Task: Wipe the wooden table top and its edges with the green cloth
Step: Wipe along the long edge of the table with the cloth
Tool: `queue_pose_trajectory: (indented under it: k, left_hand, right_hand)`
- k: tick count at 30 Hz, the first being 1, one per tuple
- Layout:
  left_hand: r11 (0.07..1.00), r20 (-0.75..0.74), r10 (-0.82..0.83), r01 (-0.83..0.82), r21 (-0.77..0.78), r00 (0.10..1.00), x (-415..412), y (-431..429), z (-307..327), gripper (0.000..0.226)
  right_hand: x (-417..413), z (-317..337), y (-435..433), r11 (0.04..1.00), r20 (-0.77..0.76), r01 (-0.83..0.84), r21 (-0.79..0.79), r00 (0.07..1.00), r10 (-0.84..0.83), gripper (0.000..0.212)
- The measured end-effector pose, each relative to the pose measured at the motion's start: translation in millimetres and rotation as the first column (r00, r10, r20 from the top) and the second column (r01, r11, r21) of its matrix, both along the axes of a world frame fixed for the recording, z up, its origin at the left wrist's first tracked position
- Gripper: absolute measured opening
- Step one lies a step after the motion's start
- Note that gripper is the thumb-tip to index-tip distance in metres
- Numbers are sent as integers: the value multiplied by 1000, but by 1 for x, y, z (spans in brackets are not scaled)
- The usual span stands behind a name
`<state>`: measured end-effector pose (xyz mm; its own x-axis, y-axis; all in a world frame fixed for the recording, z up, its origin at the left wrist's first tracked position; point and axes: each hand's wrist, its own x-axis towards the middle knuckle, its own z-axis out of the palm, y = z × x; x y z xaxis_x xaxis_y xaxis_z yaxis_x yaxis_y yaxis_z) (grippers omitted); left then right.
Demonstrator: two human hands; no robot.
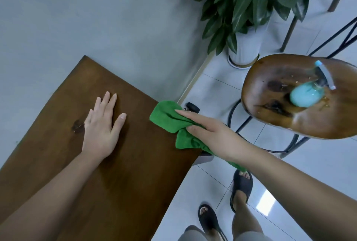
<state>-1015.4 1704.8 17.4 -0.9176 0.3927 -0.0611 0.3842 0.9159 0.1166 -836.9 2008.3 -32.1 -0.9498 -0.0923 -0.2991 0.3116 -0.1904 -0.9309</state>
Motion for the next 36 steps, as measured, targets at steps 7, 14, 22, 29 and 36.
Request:
queue_pose_trajectory:
  k: [7, 14, 22, 29, 36]
  left_hand:
    - [986, 18, -164, 164, -5, 986, 23, 4, -3, 80]
    - [930, 2, -365, 365, -33, 931, 60, -4, -9, 77]
    - [860, -24, -511, 511, -9, 859, 115, -35, -14, 76]
    - [834, -39, -552, 552, -12, 833, 149, -68, -17, 72]
    - [864, -24, -503, 503, -14, 864, 186, -112, -16, 68]
  right_hand:
    - [-6, 9, -6, 994, 22, 103, 34, 994, -104, 42]
    - [-4, 4, -37, 895, 22, 445, 15, 895, -445, 32]
    - [28, 2, -120, 523, -193, 846, 101, 533, -824, 45]
    - [70, -11, -212, 526, -214, 850, -15, 511, -832, 62]
    - [125, -15, -316, 577, -174, 815, -50, 562, -809, 67]
